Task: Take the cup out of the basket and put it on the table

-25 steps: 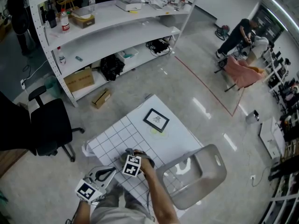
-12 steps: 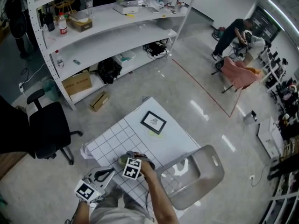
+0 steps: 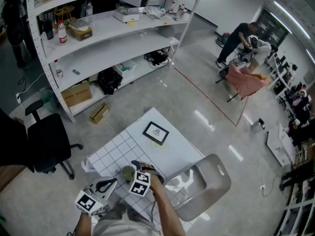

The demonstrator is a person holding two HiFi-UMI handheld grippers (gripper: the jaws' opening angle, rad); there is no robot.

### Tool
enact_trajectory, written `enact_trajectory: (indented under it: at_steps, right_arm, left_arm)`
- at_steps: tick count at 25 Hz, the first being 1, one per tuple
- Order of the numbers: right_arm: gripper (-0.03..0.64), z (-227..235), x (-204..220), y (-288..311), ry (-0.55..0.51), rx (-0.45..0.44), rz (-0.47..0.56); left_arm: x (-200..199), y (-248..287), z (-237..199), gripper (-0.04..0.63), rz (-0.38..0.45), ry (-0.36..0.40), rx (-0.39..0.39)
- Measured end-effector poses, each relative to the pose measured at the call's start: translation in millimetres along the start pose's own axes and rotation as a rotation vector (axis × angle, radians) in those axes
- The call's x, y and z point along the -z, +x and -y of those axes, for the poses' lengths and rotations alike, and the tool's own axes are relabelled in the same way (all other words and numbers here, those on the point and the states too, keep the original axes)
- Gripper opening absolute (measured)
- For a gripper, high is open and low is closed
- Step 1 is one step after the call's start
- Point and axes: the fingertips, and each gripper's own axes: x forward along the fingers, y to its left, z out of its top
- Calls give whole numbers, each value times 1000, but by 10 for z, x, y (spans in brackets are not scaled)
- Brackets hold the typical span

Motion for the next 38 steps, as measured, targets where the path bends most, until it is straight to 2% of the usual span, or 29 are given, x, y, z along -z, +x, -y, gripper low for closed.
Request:
enact_trajectory:
  at_steps: [4,8,12,14,16,17,18,20,21,24,29,38]
  right_arm:
    - [439,142,-332,-534,59,149,165]
    - [439,264,-427,-1015,64,320,266]
    - [436,256,-527,-1429,141,404,416]
    - [392,236,-567,-1616,196,449,506]
    - [286,211,-599,-1788,246,493,595]
    - [257,194,-609,-1861,269,509,631]
    - [223,173,-609,-1928,293,522,661]
    - [98,122,-586,-2049,347,540,722]
    - [59,92,-569,-2095,374,544,757]
    - [16,2,-516,-2171,432,540,837]
    - [8,-88,-485,-2206,473,526,909]
    - [8,-75,-380,-2159,502,555,877]
  left_arm:
    - [-108,-39,-33,12,22,17,-5]
    - [-182,-55,-25,12,23,33,-2]
    - [-257,-58,13,12,32,68,19]
    - [-324,-55,34,12,45,75,28]
    - [-407,-53,51,12,60,76,34]
    - [-449,-54,58,12,68,77,38]
    - [-490,-55,68,12,76,82,42]
    - [-560,-59,96,12,92,89,52]
    - [-589,-61,114,12,98,90,56]
    - [-644,-72,165,12,109,98,71]
    - [-656,-89,225,12,112,107,86]
    - [-664,-71,272,12,105,116,84]
